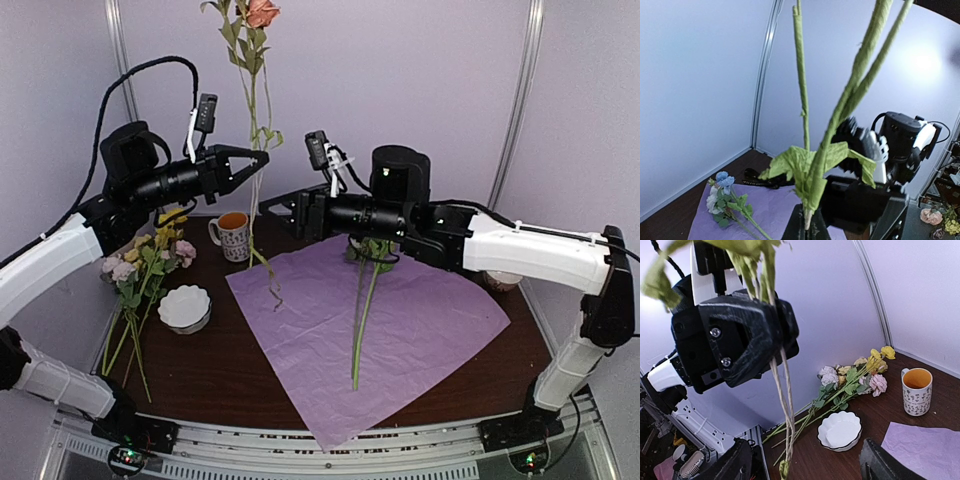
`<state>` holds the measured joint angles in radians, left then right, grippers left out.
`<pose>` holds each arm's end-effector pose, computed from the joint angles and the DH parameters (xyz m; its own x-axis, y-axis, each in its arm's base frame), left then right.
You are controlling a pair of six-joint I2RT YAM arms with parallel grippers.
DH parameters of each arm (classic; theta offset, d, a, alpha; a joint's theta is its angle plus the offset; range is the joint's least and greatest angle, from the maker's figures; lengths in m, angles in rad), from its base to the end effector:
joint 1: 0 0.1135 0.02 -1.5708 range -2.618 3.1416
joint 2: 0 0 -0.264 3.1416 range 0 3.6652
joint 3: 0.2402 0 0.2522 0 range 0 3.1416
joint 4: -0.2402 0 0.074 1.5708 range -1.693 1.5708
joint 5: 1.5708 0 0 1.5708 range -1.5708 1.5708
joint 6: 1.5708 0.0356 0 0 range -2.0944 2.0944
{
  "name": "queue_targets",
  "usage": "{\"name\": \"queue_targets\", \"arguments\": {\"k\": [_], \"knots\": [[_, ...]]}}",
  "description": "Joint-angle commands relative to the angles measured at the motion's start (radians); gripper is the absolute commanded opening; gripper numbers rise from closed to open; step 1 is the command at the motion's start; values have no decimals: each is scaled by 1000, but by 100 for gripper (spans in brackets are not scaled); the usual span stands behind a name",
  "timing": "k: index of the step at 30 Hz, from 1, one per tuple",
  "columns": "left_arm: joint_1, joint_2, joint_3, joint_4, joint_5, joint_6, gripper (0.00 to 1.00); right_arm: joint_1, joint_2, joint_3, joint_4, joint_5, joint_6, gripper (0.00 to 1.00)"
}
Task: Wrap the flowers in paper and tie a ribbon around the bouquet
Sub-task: Pass from the left arm to the right, then place the fake flower on the flattened wrapping paper.
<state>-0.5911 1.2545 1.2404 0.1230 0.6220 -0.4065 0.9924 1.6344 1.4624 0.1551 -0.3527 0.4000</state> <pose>0.2259 -0.1766 0.4321 -0.2863 -0.1948 -0.9381 0.8934 0.2994 -0.3349 0.2061 0.3381 0.3923 -0.3880 0.0741 -0.9187 -0.8941 0.2117 0.3947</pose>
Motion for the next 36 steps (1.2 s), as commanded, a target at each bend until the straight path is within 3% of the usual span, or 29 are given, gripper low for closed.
{"name": "queue_targets", "arguments": {"k": [1, 4, 8, 11, 15, 16, 17, 21, 23, 27, 29, 33, 36], "knots": [[-17, 8, -13, 223, 55, -97, 0, 13, 50, 65, 88, -50, 32, 76], [-27, 19, -15, 243, 71, -111, 0, 13, 82, 105, 30, -7, 46, 69], [-31, 38, -18, 265, 82, -134, 0, 14, 95, 104, 37, -5, 74, 34], [-32, 44, -29, 270, 79, -144, 0, 8, 83, 87, 41, 25, 86, 17], [-33, 57, -27, 250, 72, -148, 0, -3, 70, 76, 41, 23, 90, 15], [-32, 59, -27, 251, 74, -150, 0, -3, 70, 77, 35, 25, 90, 11], [-33, 60, -27, 249, 74, -152, 0, -5, 69, 77, 27, 30, 89, 1], [-32, 71, 5, 150, 42, -119, 3, -22, 57, 60, 9, 29, 136, 0], [-32, 89, 32, 67, 13, -98, 32, -37, 41, 24, 16, 26, 181, 0], [-22, 126, 94, -157, -39, -15, 67, -77, 1, -61, -28, 35, 261, 0], [-3, 131, 121, -285, -113, 40, 72, -100, -24, -134, -63, 35, 297, 0], [95, 153, 157, -540, -288, 81, 72, -162, -14, -251, -149, -28, 378, 0], [223, 177, 118, -621, -274, 58, 72, -210, 37, -346, -174, -92, 470, 0]]}}
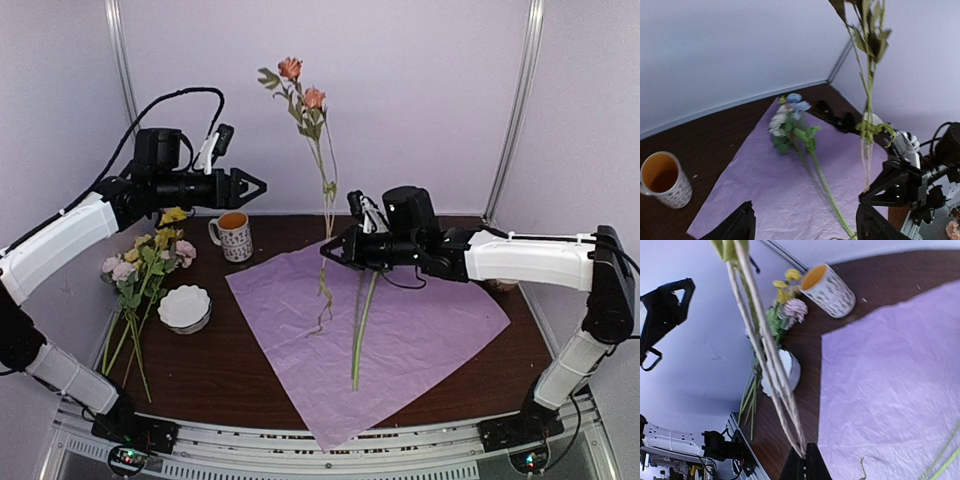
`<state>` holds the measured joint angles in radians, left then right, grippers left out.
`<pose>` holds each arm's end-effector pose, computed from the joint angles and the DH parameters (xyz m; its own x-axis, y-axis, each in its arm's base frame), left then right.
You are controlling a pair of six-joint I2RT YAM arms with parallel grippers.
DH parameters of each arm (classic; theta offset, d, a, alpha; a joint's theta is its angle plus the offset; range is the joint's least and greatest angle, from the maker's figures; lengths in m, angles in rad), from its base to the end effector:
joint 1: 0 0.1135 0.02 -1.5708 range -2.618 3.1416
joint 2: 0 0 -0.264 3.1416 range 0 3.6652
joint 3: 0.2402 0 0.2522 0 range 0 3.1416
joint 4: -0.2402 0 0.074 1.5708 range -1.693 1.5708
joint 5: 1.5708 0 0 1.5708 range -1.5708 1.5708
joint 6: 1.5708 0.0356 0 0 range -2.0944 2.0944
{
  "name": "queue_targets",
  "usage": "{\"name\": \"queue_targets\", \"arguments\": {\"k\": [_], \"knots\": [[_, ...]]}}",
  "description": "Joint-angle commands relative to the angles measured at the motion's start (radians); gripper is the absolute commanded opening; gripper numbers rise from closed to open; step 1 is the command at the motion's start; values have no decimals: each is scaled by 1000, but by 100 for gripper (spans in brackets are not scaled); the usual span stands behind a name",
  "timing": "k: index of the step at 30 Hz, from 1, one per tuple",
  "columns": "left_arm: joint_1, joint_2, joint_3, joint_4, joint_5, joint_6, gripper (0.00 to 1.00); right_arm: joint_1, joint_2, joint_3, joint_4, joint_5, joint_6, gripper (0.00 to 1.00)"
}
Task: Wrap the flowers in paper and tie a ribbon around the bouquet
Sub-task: Place the fake flower on the flattened wrapping paper.
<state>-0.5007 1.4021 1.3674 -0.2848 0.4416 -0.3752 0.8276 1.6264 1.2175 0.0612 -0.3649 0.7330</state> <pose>0.2764 -0.1686 0.3919 -0.5458 -0.0790 -0.8342 0.6340 0.6119 -0.4728 0.2506 0.2914 0.2982 -0.7835 0.0712 -0.6173 -0.5256 0.4540 0.7194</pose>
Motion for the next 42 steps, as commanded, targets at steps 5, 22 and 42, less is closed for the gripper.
{"name": "queue_targets", "arguments": {"k": [5, 22, 42], "knots": [[238, 21, -101, -250, -144, 48, 72, -80, 99, -235, 27, -40, 222, 0], [322, 28, -170, -304, -187, 104, 72, -99, 101, -457, 224, 41, 470, 0], [648, 170, -135, -423, -492, 174, 37, -64, -184, -360, -219, 324, 175, 43]]}}
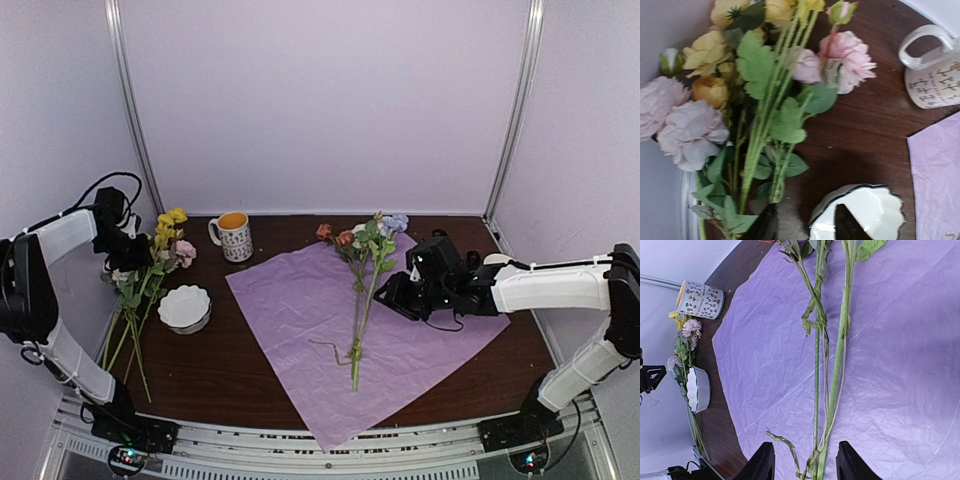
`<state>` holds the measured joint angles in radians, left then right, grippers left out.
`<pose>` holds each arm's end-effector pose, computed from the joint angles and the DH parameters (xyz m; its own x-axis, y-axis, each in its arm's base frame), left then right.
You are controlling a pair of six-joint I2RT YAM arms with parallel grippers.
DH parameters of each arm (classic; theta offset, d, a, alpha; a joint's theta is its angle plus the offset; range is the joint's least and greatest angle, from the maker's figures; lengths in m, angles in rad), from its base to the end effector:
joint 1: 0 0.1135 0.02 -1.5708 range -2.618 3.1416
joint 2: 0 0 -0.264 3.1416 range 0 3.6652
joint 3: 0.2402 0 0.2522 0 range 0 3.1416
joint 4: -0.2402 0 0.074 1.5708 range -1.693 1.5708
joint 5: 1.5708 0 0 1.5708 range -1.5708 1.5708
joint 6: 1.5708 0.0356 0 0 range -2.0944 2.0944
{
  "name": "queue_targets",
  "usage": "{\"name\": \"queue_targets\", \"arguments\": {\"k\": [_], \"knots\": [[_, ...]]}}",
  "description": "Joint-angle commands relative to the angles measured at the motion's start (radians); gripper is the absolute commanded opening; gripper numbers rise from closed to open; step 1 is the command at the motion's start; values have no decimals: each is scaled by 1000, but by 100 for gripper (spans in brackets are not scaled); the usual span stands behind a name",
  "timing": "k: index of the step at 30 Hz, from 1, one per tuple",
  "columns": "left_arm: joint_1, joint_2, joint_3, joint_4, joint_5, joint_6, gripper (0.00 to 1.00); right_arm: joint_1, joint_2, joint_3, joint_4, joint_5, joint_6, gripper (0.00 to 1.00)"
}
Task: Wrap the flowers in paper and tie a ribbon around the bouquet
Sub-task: Place the fake flower on the flattened wrapping paper, then pick up the fake flower from the corner of the board.
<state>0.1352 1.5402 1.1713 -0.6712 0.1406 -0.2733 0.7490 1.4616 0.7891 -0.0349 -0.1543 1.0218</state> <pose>0.3151 0.0378 0.2508 -0.8058 -0.3793 -0.4547 -0.2915 0.9225 -0.2530 0.2183 0.2105 0.1993 -0.8953 0.3186 -0.3114 0.0103 0.7136 0.7005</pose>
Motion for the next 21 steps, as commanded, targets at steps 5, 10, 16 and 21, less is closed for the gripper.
{"name": "queue_targets", "arguments": {"k": [5, 10, 16, 21], "knots": [[12, 218, 223, -207, -355, 202, 23, 15, 9, 114, -161, 120, -168, 44], [12, 299, 212, -197, -390, 215, 30, 16, 14, 122, -187, 120, -191, 44], [11, 328, 211, -166, -322, 222, 31, 13, 22, 116, -189, 120, -199, 43], [11, 403, 236, -169, -309, 246, 31, 14, 31, 116, -177, 116, -198, 44]]}}
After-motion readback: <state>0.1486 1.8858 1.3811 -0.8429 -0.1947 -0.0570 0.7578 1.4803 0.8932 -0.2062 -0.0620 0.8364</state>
